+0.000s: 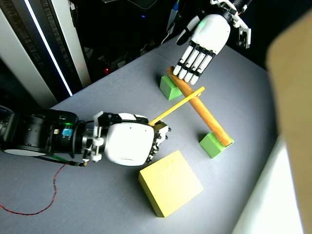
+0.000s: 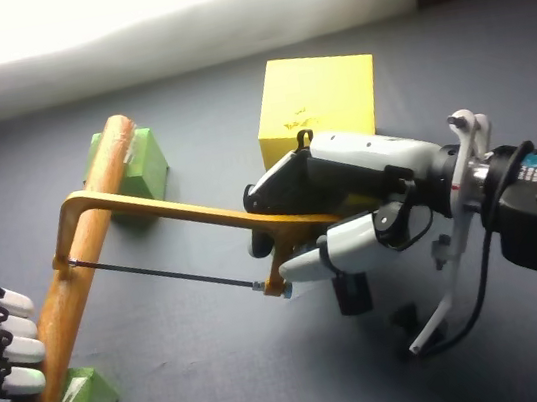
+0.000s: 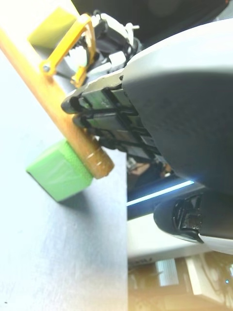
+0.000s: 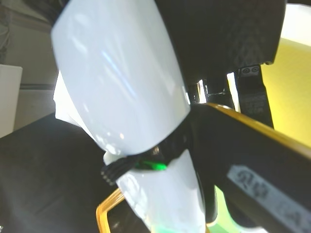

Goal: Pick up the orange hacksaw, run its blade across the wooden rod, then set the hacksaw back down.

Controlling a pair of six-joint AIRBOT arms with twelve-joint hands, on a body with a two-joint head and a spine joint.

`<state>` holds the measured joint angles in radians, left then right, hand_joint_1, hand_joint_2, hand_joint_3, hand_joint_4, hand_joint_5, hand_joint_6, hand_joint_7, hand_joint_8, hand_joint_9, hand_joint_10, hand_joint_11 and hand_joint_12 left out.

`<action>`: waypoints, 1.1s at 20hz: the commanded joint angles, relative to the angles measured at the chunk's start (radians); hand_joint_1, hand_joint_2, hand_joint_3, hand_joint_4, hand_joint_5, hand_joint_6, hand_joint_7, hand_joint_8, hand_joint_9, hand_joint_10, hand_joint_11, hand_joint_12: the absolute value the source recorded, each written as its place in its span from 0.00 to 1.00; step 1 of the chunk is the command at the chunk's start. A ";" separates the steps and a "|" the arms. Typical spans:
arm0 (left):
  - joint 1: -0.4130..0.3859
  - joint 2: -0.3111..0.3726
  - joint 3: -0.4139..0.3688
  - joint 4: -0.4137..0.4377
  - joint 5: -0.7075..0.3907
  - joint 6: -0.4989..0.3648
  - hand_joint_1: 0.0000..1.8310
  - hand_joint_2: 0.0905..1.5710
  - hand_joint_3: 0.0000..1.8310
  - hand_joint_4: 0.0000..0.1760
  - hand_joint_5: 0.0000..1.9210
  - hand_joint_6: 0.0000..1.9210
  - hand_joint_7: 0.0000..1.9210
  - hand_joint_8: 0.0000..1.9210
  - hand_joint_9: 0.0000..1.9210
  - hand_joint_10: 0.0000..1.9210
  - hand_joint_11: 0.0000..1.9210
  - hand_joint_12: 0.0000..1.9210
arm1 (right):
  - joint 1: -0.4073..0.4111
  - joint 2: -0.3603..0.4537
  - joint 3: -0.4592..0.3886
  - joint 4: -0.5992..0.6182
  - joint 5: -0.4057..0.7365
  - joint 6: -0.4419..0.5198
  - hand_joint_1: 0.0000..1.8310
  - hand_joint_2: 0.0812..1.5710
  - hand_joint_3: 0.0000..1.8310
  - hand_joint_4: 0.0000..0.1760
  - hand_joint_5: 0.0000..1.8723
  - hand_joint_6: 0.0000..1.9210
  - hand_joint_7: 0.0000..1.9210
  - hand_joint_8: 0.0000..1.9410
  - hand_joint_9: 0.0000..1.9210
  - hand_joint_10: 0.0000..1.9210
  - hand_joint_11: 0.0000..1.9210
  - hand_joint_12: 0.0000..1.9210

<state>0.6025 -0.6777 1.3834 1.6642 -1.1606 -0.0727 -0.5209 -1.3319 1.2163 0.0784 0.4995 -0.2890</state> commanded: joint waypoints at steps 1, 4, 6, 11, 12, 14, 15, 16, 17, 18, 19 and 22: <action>-0.003 -0.003 0.000 -0.021 -0.013 0.002 0.00 0.79 0.00 0.00 0.01 0.00 0.03 0.00 0.03 0.00 0.00 0.04 | 0.014 0.012 -0.008 0.007 0.160 0.009 0.69 0.70 0.00 0.00 0.47 0.49 0.55 0.57 0.55 0.52 0.49 0.72; -0.003 -0.003 -0.001 -0.021 -0.013 0.002 0.02 0.78 0.00 0.00 0.04 0.00 0.05 0.00 0.04 0.00 0.00 0.10 | 0.044 0.068 -0.060 0.007 0.163 -0.009 0.69 0.71 0.00 0.00 0.46 0.51 0.53 0.60 0.54 0.53 0.49 0.71; -0.004 -0.003 -0.001 -0.021 -0.013 0.002 0.02 0.78 0.00 0.00 0.05 0.00 0.06 0.00 0.05 0.00 0.00 0.13 | 0.048 0.108 -0.099 0.008 0.157 -0.014 0.69 0.70 0.00 0.00 0.48 0.48 0.54 0.59 0.55 0.54 0.50 0.71; -0.011 -0.006 -0.005 -0.038 -0.008 -0.001 0.03 0.79 0.00 0.00 0.04 0.00 0.05 0.00 0.04 0.00 0.00 0.05 | -0.072 0.288 -0.267 0.060 0.206 -0.015 0.69 0.70 0.00 0.00 0.48 0.48 0.55 0.56 0.56 0.53 0.52 0.70; -0.012 -0.007 -0.006 -0.049 -0.002 -0.001 0.03 0.78 0.00 0.00 0.04 0.00 0.04 0.00 0.03 0.00 0.00 0.05 | -0.105 0.307 -0.288 0.076 0.232 -0.017 0.69 0.71 0.00 0.00 0.46 0.50 0.53 0.60 0.55 0.54 0.52 0.71; -0.017 -0.007 -0.011 -0.067 0.015 -0.002 0.01 0.78 0.00 0.00 0.04 0.00 0.04 0.00 0.03 0.00 0.00 0.06 | -0.160 0.329 -0.313 0.094 0.266 -0.005 0.69 0.71 0.00 0.00 0.46 0.51 0.53 0.60 0.54 0.54 0.51 0.70; -0.022 -0.007 -0.016 -0.078 0.019 -0.005 0.01 0.79 0.00 0.00 0.04 0.00 0.03 0.00 0.02 0.00 0.00 0.04 | -0.181 0.332 -0.316 0.094 0.265 0.033 0.69 0.71 0.00 0.00 0.47 0.50 0.53 0.60 0.53 0.54 0.50 0.71; -0.026 -0.008 -0.021 -0.100 0.032 -0.006 0.02 0.79 0.00 0.00 0.04 0.00 0.03 0.00 0.02 0.00 0.00 0.04 | -0.193 0.330 -0.317 0.094 0.259 0.065 0.69 0.70 0.00 0.00 0.48 0.49 0.53 0.59 0.53 0.54 0.50 0.71; -0.031 -0.010 -0.024 -0.120 0.041 -0.006 0.03 0.79 0.00 0.00 0.04 0.00 0.04 0.00 0.03 0.00 0.00 0.03 | -0.203 0.328 -0.317 0.094 0.254 0.099 0.69 0.70 0.00 0.00 0.48 0.48 0.54 0.58 0.54 0.53 0.51 0.70; -0.041 -0.013 -0.029 -0.141 0.046 -0.006 0.04 0.78 0.00 0.00 0.04 0.00 0.04 0.00 0.03 0.00 0.00 0.03 | -0.211 0.322 -0.315 0.094 0.236 0.145 0.69 0.70 0.00 0.00 0.48 0.48 0.53 0.59 0.54 0.54 0.51 0.70; -0.047 -0.013 -0.034 -0.156 0.051 -0.006 0.03 0.79 0.00 0.00 0.04 0.00 0.04 0.00 0.03 0.00 0.00 0.05 | -0.217 0.320 -0.314 0.094 0.224 0.169 0.69 0.71 0.00 0.00 0.46 0.50 0.52 0.61 0.54 0.54 0.50 0.71; -0.061 -0.020 -0.046 -0.216 0.076 -0.006 0.00 0.79 0.00 0.00 0.03 0.00 0.03 0.00 0.02 0.00 0.00 0.02 | -0.265 0.315 -0.313 0.076 0.201 0.202 0.69 0.71 0.00 0.00 0.47 0.48 0.53 0.60 0.54 0.55 0.51 0.70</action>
<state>0.5507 -0.7025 1.3338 1.4910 -1.0569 -0.0784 -0.7979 -1.0225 0.9058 0.1585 0.5983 -0.1059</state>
